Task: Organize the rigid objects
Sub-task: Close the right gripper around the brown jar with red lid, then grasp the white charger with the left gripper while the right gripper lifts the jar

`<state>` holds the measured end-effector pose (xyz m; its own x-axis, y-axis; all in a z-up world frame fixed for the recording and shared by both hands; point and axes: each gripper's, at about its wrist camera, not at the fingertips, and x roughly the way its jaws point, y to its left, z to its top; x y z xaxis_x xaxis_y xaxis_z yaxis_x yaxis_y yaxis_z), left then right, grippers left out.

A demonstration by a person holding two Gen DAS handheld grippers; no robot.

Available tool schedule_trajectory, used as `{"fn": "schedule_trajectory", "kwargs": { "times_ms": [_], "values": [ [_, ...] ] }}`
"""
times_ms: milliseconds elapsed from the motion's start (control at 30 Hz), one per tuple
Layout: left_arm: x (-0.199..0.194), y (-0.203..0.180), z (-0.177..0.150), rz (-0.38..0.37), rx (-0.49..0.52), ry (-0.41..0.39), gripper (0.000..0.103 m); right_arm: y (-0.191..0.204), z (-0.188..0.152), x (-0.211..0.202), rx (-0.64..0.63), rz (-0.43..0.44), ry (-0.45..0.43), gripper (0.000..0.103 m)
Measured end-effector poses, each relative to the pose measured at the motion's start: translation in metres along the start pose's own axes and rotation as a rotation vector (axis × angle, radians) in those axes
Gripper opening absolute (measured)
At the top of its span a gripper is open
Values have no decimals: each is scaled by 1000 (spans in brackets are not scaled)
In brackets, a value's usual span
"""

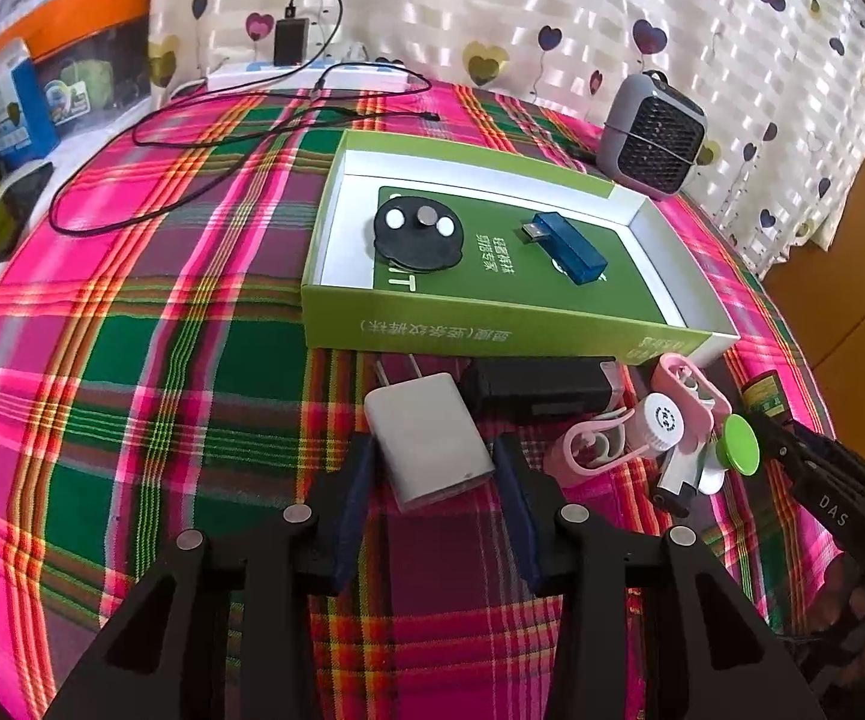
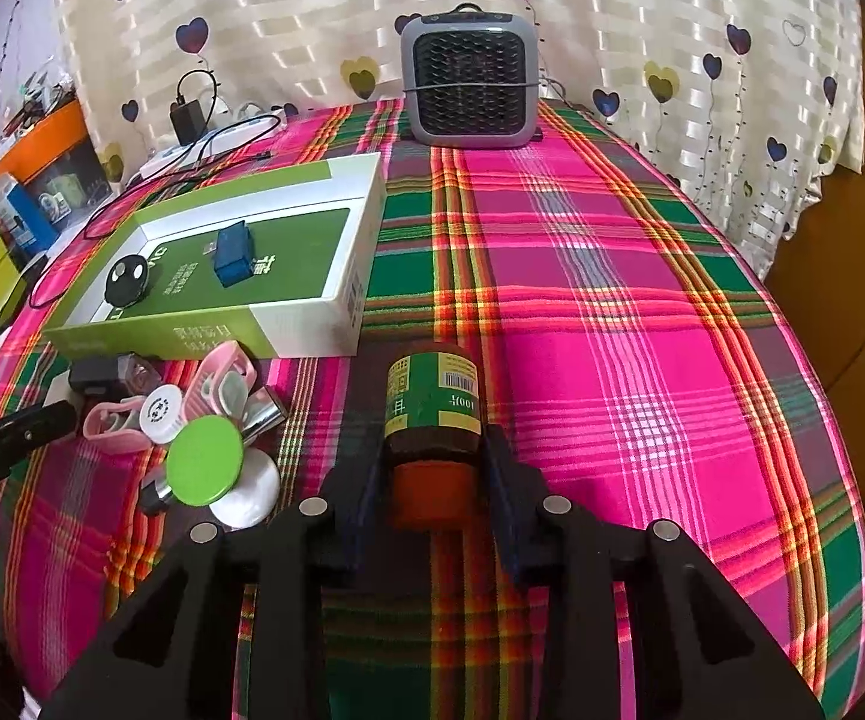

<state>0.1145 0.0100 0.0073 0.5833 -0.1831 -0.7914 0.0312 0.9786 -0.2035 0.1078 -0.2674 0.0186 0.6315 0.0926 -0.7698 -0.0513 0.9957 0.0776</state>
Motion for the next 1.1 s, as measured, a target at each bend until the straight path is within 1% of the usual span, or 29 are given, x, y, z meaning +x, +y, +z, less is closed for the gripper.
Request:
{"fn": "schedule_trajectory", "kwargs": {
  "times_ms": [567, 700, 800, 1000, 1100],
  "values": [
    [-22, 7, -10, -3, 47, -32, 37, 11, -5, -15, -11, 37, -31, 33],
    [-17, 12, -13, 1, 33, -13, 37, 16, -5, -18, -20, 39, -32, 33],
    [-14, 12, -16, 3, 42, -11, 37, 17, -6, -18, -20, 39, -33, 33],
    [-7, 7, -9, 62, 47, -10, 37, 20, -8, -17, -23, 47, -26, 33],
    [-5, 7, -7, 59, 48, -18, 37, 22, -8, -16, -25, 52, -19, 33]
  ]
}}
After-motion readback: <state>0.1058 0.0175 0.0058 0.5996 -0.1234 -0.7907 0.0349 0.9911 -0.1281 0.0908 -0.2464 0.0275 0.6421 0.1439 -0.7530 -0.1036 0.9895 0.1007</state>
